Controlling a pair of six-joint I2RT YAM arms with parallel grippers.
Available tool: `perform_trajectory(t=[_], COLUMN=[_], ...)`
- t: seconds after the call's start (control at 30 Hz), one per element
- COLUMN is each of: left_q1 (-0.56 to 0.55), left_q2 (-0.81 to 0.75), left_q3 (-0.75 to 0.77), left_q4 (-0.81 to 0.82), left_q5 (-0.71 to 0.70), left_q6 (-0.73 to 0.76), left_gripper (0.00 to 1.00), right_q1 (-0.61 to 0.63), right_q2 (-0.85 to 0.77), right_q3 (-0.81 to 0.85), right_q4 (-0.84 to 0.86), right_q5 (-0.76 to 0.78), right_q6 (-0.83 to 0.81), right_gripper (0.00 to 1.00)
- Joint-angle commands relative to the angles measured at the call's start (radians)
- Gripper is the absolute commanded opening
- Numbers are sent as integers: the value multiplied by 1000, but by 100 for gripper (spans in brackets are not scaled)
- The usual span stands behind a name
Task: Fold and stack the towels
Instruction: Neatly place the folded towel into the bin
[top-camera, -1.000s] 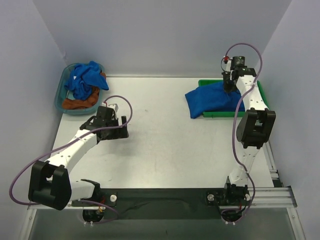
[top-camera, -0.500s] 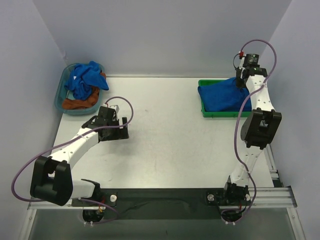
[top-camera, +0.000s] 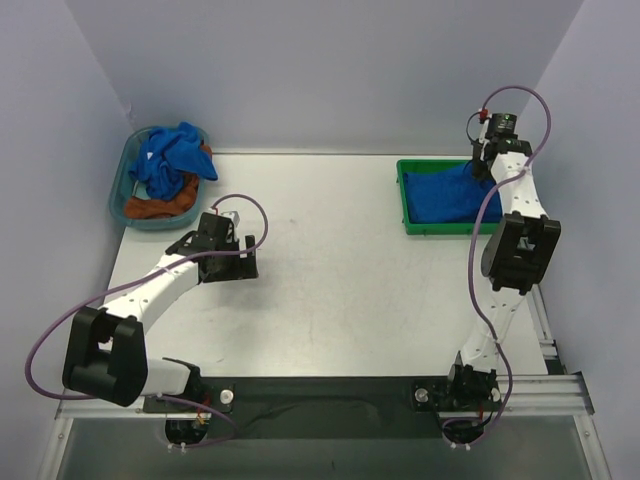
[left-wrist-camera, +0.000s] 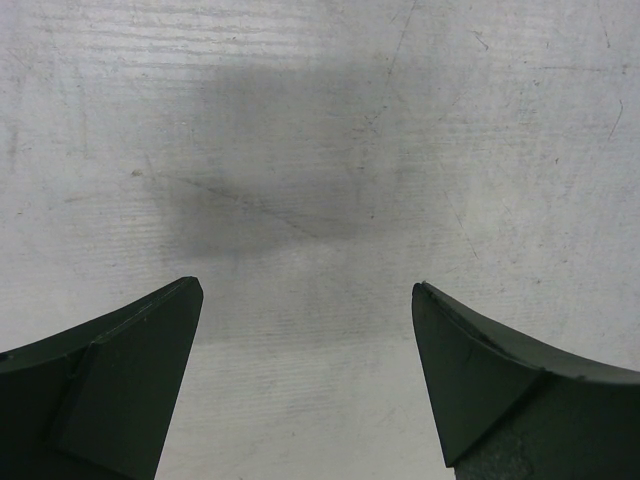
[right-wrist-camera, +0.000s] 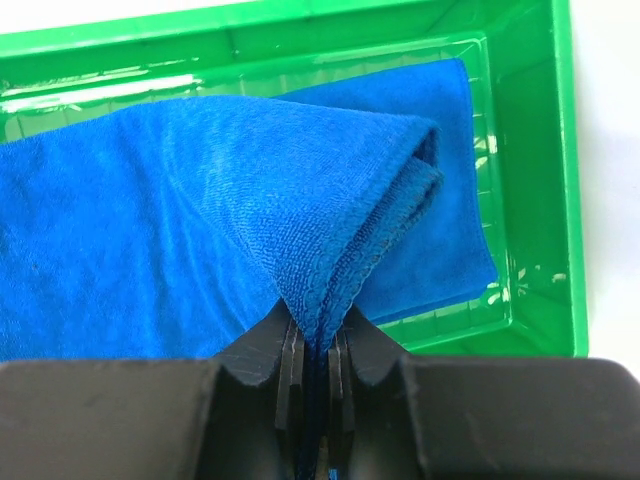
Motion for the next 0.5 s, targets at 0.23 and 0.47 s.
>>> perform_trajectory(t=[0.23, 0.47], left_q1=[7, 7], left_q2=[8, 13], left_q3=[15, 15], left_q4=[39, 37], left_q5=[11, 10], left_q6=[17, 20], left_gripper=[97, 97], right_q1=[-37, -38], right_q2=[-16, -14], right_q3=[-30, -62], right_q4=[36, 42], right_q5=[93, 138], right_q6=[52, 86], right_gripper=[0, 0])
